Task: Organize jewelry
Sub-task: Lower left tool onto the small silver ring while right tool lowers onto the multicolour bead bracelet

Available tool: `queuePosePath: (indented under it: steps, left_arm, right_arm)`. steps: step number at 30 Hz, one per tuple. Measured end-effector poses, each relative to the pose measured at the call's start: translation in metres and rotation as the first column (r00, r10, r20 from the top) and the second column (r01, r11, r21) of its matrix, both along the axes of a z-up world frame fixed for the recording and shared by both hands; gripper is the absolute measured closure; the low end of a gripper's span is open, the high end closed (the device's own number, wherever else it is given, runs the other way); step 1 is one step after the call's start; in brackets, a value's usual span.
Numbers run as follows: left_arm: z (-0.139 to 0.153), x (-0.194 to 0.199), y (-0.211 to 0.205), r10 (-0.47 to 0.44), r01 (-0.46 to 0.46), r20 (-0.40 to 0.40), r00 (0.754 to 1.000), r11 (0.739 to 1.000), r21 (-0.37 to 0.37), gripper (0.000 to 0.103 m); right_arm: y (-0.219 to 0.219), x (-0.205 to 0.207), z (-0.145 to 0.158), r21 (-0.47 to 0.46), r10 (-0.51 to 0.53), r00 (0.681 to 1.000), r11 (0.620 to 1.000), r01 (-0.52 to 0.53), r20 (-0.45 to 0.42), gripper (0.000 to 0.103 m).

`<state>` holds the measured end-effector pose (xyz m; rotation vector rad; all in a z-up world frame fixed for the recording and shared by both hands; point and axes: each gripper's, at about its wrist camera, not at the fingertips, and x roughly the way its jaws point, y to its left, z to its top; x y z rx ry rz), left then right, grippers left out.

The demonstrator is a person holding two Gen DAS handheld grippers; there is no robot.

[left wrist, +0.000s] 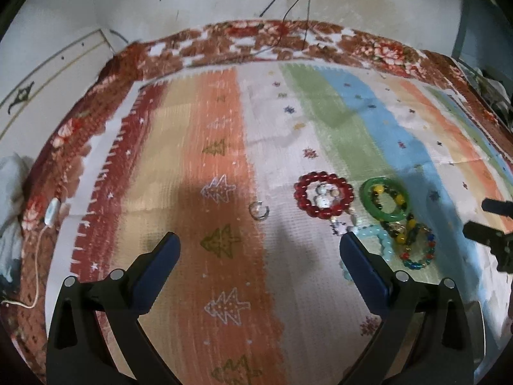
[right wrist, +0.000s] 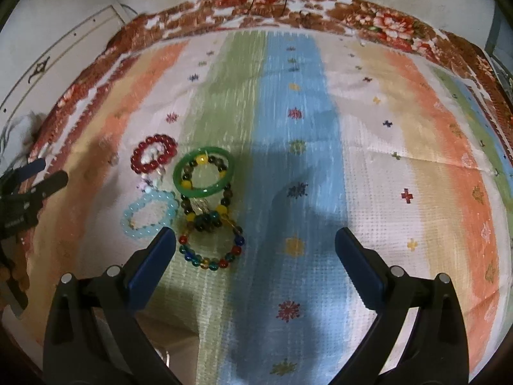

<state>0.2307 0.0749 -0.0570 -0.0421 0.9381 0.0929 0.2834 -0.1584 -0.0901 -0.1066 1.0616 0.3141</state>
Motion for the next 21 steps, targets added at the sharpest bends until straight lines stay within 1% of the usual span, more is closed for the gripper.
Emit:
queuePosePath:
  steps: [3, 6, 9, 13, 16, 17, 18, 19, 20, 21]
  left_arm:
    - [-0.009, 0.01, 0.006, 0.007, -0.008, -0.037, 0.999, 1.0, -0.019, 0.006]
    - [-0.015, 0.019, 0.007, -0.006, 0.003, -0.063, 0.998, 0.999, -0.034, 0.006]
    - [-0.023, 0.027, 0.007, -0.01, 0.006, -0.099, 0.995, 0.999, -0.038, 0.006]
    - [-0.035, 0.039, 0.01, -0.008, -0.001, -0.149, 0.989, 0.998, -0.057, 0.006]
    - [-0.04, 0.046, 0.012, -0.008, -0.005, -0.17, 0.985, 0.997, -0.074, 0.007]
    - [-0.042, 0.049, 0.014, -0.007, -0.009, -0.177, 0.984, 0.996, -0.09, 0.007]
    - [-0.043, 0.051, 0.015, -0.007, -0.012, -0.181, 0.983, 0.995, -0.104, 0.007]
    - [-0.043, 0.053, 0.016, -0.007, -0.016, -0.186, 0.983, 0.993, -0.119, 0.008]
    - [-0.044, 0.055, 0.018, -0.007, -0.019, -0.193, 0.981, 0.991, -0.133, 0.011]
    - [-0.045, 0.058, 0.018, -0.007, -0.021, -0.2, 0.98, 0.99, -0.137, 0.013]
  right_arm:
    - [0.002, 0.006, -0.007, -0.014, 0.004, 1.0, 1.0, -0.004, -0.025, 0.005]
    - [0.002, 0.011, -0.016, -0.04, -0.002, 0.999, 0.999, -0.001, -0.053, 0.005]
    - [0.003, 0.017, -0.025, -0.064, -0.006, 0.996, 0.998, 0.0, -0.085, 0.005]
    - [0.005, 0.024, -0.03, -0.086, -0.008, 0.995, 0.996, -0.001, -0.097, 0.005]
    - [0.008, 0.029, -0.033, -0.102, -0.002, 0.995, 0.995, -0.009, -0.103, 0.006]
    - [0.009, 0.03, -0.036, -0.109, 0.002, 0.994, 0.994, -0.014, -0.108, 0.007]
    - [0.011, 0.031, -0.038, -0.12, 0.005, 0.994, 0.993, -0.018, -0.112, 0.011]
    - [0.012, 0.032, -0.039, -0.126, 0.009, 0.993, 0.992, -0.023, -0.115, 0.013]
    - [0.014, 0.033, -0.042, -0.136, 0.015, 0.993, 0.99, -0.031, -0.12, 0.017]
    - [0.015, 0.034, -0.044, -0.144, 0.017, 0.992, 0.989, -0.035, -0.124, 0.017]
